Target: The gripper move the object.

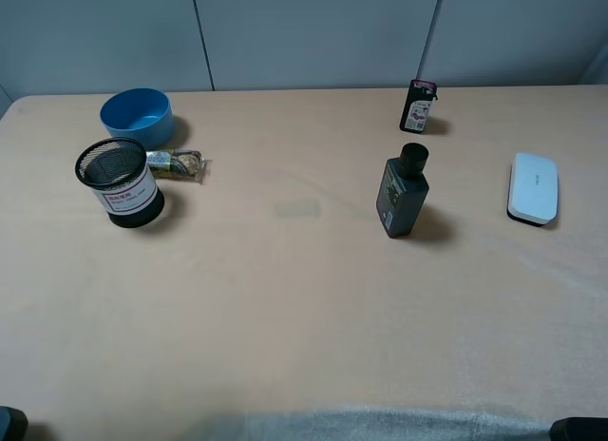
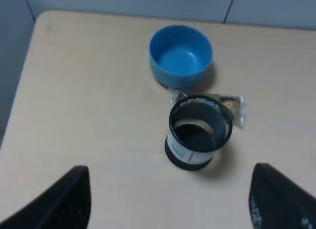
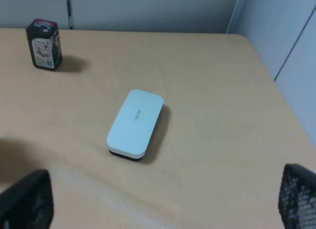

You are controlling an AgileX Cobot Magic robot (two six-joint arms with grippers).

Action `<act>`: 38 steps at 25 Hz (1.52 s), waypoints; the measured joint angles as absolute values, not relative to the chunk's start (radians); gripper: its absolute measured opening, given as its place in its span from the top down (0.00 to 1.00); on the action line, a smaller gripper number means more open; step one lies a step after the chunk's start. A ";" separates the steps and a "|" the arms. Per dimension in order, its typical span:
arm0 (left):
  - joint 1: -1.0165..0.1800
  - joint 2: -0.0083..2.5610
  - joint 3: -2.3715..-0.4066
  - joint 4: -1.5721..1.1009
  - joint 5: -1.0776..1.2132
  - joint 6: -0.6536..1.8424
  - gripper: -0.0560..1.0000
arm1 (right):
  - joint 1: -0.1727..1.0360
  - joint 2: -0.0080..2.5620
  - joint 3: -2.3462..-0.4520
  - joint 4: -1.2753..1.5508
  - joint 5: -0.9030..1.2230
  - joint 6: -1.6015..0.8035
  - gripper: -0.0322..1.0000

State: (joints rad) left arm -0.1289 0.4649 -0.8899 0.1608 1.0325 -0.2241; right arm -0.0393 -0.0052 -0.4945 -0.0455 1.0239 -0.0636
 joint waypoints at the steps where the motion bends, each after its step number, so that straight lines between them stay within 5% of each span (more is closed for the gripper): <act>1: -0.129 0.424 -0.875 0.161 1.052 -0.220 0.25 | -0.039 -0.005 -0.494 -0.046 1.024 -0.064 0.30; 16: -0.129 0.011 -0.667 0.135 1.145 -0.171 0.25 | -0.039 -0.005 -0.494 -0.046 1.024 -0.064 0.30; 38: -0.013 -0.009 -0.492 0.072 1.053 -0.027 0.25 | -0.039 -0.005 -0.494 -0.046 1.024 -0.064 0.30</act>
